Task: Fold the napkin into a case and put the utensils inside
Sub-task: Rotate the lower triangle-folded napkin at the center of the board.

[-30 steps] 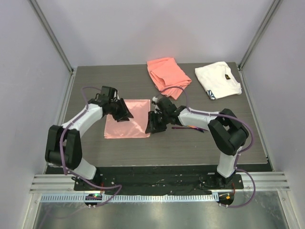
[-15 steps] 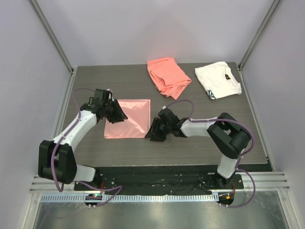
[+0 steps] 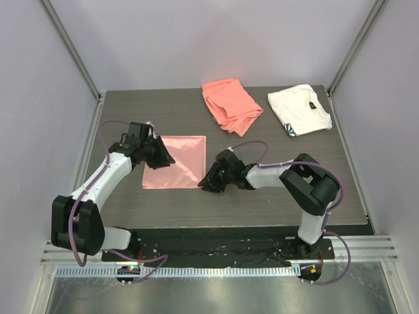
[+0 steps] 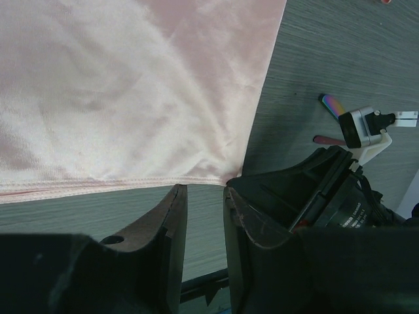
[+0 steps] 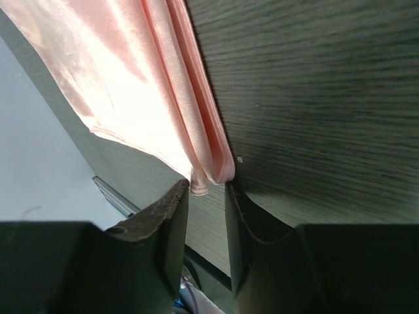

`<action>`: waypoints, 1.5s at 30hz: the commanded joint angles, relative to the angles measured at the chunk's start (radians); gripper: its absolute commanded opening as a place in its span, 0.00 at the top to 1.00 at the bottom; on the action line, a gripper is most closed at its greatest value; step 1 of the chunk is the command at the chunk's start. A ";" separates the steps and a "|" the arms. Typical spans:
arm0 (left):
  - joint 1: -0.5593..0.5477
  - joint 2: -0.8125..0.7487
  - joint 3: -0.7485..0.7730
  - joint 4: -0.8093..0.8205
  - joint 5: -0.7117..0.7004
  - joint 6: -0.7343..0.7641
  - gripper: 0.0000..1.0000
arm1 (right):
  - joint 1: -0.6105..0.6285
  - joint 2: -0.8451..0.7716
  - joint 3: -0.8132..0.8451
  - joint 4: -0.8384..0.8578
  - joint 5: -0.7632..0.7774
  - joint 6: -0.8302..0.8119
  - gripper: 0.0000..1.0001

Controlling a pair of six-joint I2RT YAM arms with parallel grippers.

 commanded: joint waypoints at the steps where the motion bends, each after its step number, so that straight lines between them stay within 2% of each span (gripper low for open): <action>1: 0.003 -0.039 0.029 -0.010 0.012 0.024 0.68 | 0.014 0.016 0.014 0.021 0.016 0.035 0.67; 8: 0.003 -0.036 0.024 -0.002 0.023 0.025 0.68 | 0.029 -0.007 -0.001 0.019 0.015 0.070 0.67; 12: 0.003 -0.032 0.023 0.007 0.038 0.014 0.68 | 0.029 -0.004 -0.030 0.073 0.030 0.128 0.67; 23: 0.014 -0.049 0.014 -0.007 0.032 0.023 0.68 | 0.026 0.036 -0.021 0.105 0.038 0.148 0.73; 29: 0.018 -0.055 0.001 -0.007 0.033 0.026 0.68 | 0.024 0.004 -0.018 0.050 0.050 0.110 0.88; 30: 0.020 -0.056 -0.002 -0.004 0.032 0.026 0.68 | 0.024 -0.007 -0.015 0.044 0.052 0.098 0.93; 38: 0.024 -0.058 -0.015 0.008 0.035 0.020 0.68 | 0.009 -0.101 0.036 -0.079 0.030 0.000 0.98; 45: 0.026 -0.046 -0.009 0.008 0.038 0.018 0.68 | -0.045 -0.093 0.013 -0.078 -0.033 -0.046 0.99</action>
